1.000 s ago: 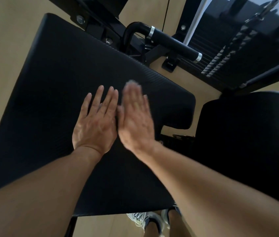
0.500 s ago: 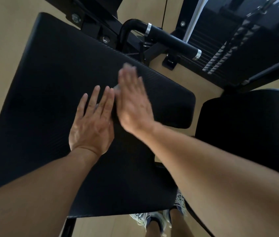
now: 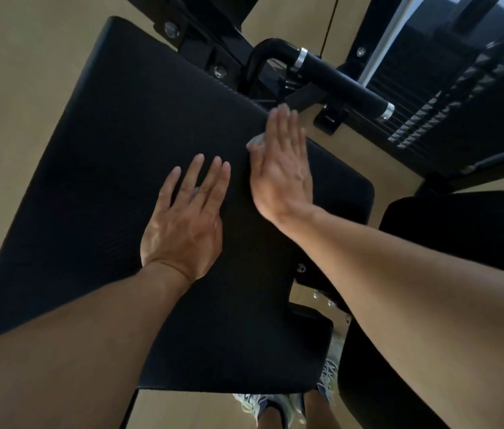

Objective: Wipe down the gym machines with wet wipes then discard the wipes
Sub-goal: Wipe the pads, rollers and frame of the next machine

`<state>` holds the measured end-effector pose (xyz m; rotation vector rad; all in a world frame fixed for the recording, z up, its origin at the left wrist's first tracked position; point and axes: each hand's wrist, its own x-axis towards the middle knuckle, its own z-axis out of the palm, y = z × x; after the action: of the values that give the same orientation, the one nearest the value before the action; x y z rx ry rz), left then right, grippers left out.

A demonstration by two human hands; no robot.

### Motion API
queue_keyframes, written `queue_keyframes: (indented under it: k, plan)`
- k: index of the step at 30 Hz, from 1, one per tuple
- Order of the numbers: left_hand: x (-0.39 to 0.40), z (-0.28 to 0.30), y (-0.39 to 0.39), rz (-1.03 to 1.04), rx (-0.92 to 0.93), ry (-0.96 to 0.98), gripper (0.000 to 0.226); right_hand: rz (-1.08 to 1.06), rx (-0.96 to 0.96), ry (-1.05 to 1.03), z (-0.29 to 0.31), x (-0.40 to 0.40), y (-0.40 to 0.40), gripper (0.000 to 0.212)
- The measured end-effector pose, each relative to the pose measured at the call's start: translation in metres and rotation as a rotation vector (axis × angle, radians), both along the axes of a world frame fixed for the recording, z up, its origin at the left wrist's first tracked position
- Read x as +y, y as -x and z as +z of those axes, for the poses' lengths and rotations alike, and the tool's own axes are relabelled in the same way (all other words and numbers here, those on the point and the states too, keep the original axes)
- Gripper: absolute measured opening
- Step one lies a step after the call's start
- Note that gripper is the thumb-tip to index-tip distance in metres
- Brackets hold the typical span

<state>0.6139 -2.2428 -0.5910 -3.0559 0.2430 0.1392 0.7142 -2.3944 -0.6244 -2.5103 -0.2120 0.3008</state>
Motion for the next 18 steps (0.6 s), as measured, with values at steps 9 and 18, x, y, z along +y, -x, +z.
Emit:
queue_keyframes:
  k: [9,18]
  plan:
    - [-0.001,0.002,-0.001,0.015,-0.027,-0.034,0.065,0.194,-0.106,-0.036,-0.013,-0.009,0.144,0.064]
    - [0.003,0.015,0.001,0.032,0.127,0.150,0.060,0.221,-0.019,-0.014,-0.008,0.001,0.256,0.065]
